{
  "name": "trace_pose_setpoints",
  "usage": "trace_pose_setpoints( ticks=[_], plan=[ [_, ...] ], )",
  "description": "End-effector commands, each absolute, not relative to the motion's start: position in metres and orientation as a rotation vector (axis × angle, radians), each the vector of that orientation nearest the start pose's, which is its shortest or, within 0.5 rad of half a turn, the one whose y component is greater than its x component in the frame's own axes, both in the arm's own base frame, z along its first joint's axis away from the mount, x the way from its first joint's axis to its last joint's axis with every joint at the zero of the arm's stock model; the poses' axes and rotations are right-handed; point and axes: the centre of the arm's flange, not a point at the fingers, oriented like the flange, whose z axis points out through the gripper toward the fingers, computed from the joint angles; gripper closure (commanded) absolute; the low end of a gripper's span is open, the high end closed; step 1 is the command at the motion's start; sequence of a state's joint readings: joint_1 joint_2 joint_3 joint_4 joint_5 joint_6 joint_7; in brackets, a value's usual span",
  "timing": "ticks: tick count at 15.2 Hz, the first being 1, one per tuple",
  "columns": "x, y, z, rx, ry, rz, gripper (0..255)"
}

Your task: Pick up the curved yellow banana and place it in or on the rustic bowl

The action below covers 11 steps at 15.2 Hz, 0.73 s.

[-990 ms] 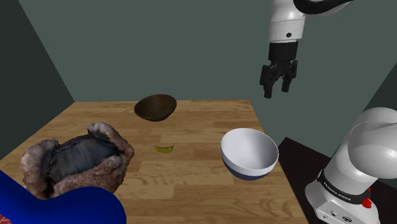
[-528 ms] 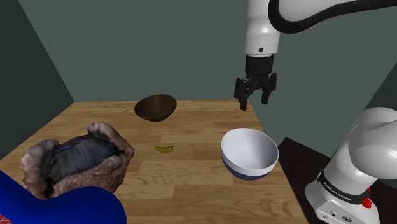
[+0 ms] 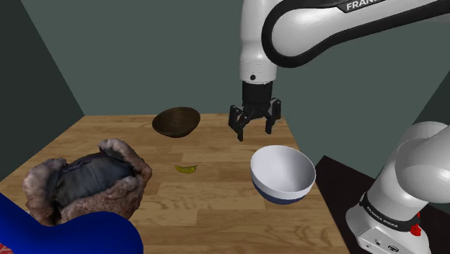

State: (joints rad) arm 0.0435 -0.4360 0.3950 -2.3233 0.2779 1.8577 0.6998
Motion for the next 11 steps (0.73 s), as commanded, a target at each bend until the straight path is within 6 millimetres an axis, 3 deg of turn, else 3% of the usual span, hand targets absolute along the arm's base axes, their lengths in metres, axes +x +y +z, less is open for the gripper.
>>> trace_pose_setpoints(
  ticks=[1,11],
  plan=[
    [0.382,0.232,0.483,-3.016,0.629,0.132,0],
    [0.451,0.336,0.444,-2.991,0.806,0.053,0]
  ],
)
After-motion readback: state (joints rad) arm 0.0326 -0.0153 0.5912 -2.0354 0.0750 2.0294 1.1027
